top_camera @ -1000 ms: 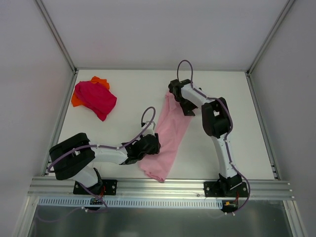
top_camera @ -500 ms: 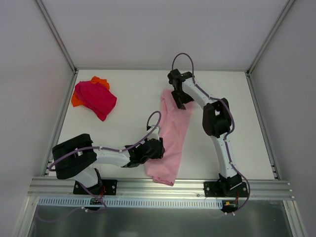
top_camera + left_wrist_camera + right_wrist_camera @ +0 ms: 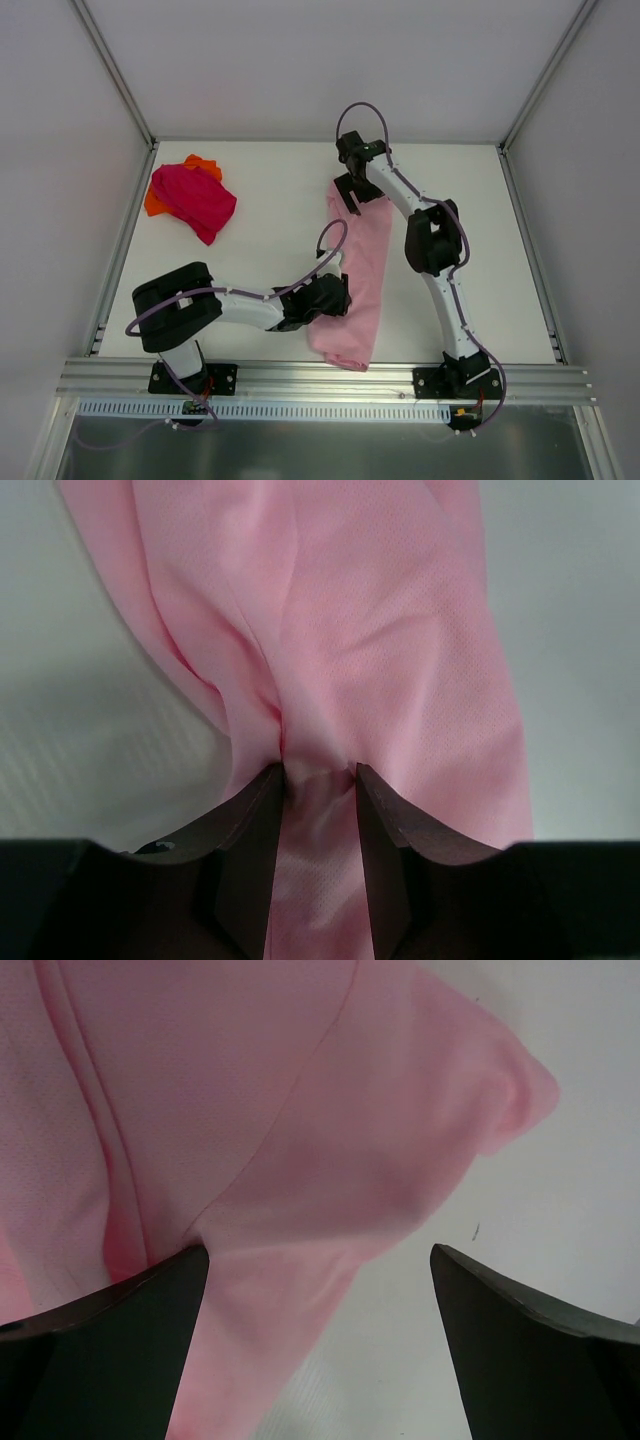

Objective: Fold and stack the t-shirts
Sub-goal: Rotate the tshirt 90 degrees

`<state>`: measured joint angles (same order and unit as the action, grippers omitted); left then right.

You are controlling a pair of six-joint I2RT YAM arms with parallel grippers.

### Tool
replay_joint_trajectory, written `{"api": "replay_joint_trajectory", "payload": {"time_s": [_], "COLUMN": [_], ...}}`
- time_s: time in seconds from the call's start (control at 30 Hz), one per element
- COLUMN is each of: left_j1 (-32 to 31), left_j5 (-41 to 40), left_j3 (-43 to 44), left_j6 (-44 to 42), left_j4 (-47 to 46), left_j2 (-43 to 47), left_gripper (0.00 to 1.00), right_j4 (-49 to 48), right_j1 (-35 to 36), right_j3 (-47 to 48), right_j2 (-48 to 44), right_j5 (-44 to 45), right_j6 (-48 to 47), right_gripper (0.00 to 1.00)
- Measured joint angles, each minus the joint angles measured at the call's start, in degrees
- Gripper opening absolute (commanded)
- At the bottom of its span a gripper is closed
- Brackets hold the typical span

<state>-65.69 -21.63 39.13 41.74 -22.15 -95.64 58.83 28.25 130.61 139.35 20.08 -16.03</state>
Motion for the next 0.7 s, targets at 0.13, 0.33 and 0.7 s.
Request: {"api": "replay_joint_trajectory", "payload": {"time_s": [0.13, 0.33, 0.7], "left_j1": [0.0, 0.0, 0.0], "left_j5": [0.5, 0.6, 0.6], "left_j3": [2.6, 3.0, 3.3], "left_j6": [-0.5, -0.9, -0.9], "left_j4": [-0.6, -0.6, 0.1], "left_j2": [-2.5, -2.8, -2.8], "left_gripper": [0.36, 0.36, 0.39], "right_j4": [-0.9, -1.9, -3.9], "right_j1": [0.0, -0.3, 0.4], "right_j3": [0.0, 0.7, 0.9], "right_j2": [1.9, 3.4, 3.4], "right_j5": [-2.1, -6.4, -14.9], "right_j6": [-1.1, -2.6, -5.7], "right_gripper": [1.0, 1.0, 1.0]}}
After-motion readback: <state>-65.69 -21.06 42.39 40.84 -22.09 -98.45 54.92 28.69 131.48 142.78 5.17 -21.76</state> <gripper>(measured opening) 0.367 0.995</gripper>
